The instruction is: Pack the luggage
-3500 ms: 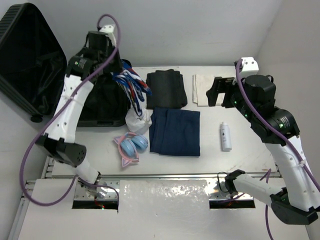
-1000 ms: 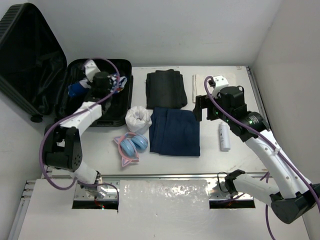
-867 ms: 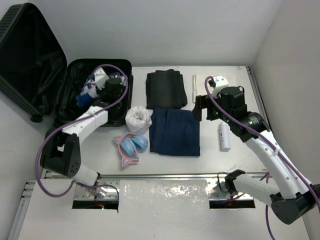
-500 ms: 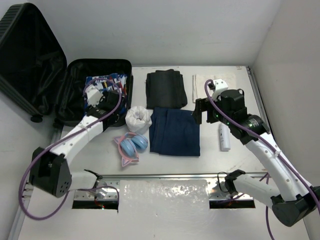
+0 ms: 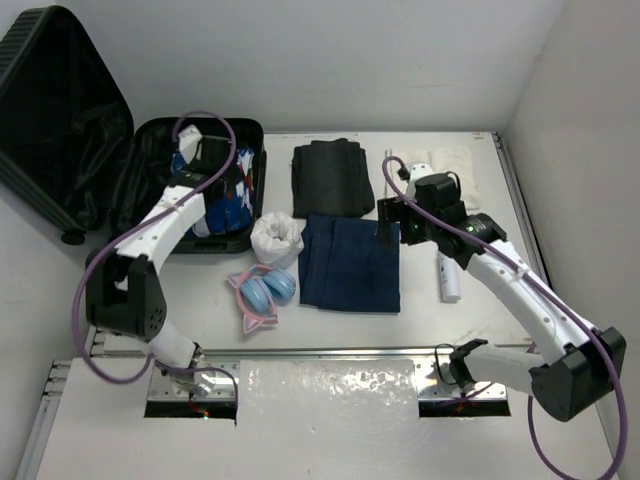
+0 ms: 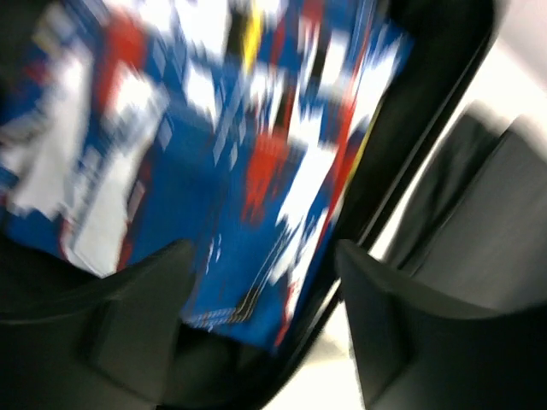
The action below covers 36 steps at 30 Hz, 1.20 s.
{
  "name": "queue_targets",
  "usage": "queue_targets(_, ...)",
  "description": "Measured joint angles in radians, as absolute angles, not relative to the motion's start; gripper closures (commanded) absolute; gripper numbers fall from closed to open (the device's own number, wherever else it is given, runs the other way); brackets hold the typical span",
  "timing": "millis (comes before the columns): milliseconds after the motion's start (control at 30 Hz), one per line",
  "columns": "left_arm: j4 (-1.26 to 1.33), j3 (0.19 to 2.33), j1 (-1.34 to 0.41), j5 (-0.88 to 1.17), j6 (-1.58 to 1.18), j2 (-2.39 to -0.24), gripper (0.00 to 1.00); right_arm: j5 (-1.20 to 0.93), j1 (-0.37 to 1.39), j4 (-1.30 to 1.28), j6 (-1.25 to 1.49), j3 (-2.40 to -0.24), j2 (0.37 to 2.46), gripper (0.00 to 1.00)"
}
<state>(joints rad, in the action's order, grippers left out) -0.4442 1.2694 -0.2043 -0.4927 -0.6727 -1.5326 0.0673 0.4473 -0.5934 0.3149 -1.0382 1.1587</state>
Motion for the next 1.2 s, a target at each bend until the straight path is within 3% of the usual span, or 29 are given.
queue_targets(167, -0.491, 1.195, -0.233, -0.370, -0.617, -1.552, 0.17, 0.035, 0.456, -0.530, 0.303, -0.912, 1.193, 0.01)
queue_targets(200, -0.510, 1.187, -0.245, -0.362, -0.606, -1.525, 0.17, 0.027, 0.471, -0.532, 0.281, -0.882, 1.193, 0.01)
queue_targets(267, -0.536, 1.184, -0.265, -0.354, -0.588, -1.448, 0.06, 0.015, 0.530, -0.551, 0.239, -0.856, 1.209, 0.01)
queue_targets(367, -0.547, 1.184, -0.282, -0.349, -0.569, -1.287, 0.02, 0.010, 0.649, -0.557, 0.159, -0.857, 1.274, 0.01)
queue_targets(567, -0.601, 1.199, -0.282, -0.385, -0.503, -1.044, 0.00, 0.051, 0.769, -0.564, -0.002, -0.849, 1.441, 0.01)
queue_targets(900, -0.713, 1.169, -0.282, -0.404, -0.435, -0.881, 0.00, 0.064, 0.841, -0.530, -0.160, -0.878, 1.684, 0.04)
queue_targets(1000, -0.730, 1.161, -0.282, -0.401, -0.422, -0.858, 0.00, 0.057, 0.841, -0.524, -0.162, -0.884, 1.692, 0.27)
queue_targets(1033, -0.738, 1.158, -0.282, -0.398, -0.418, -0.852, 0.00, 0.059, 0.840, -0.520, -0.165, -0.884, 1.694, 0.52)
queue_targets(1200, -0.764, 1.156, -0.282, -0.363, -0.400, -0.830, 0.00, 0.109, 0.837, -0.463, -0.155, -0.876, 1.692, 0.93)
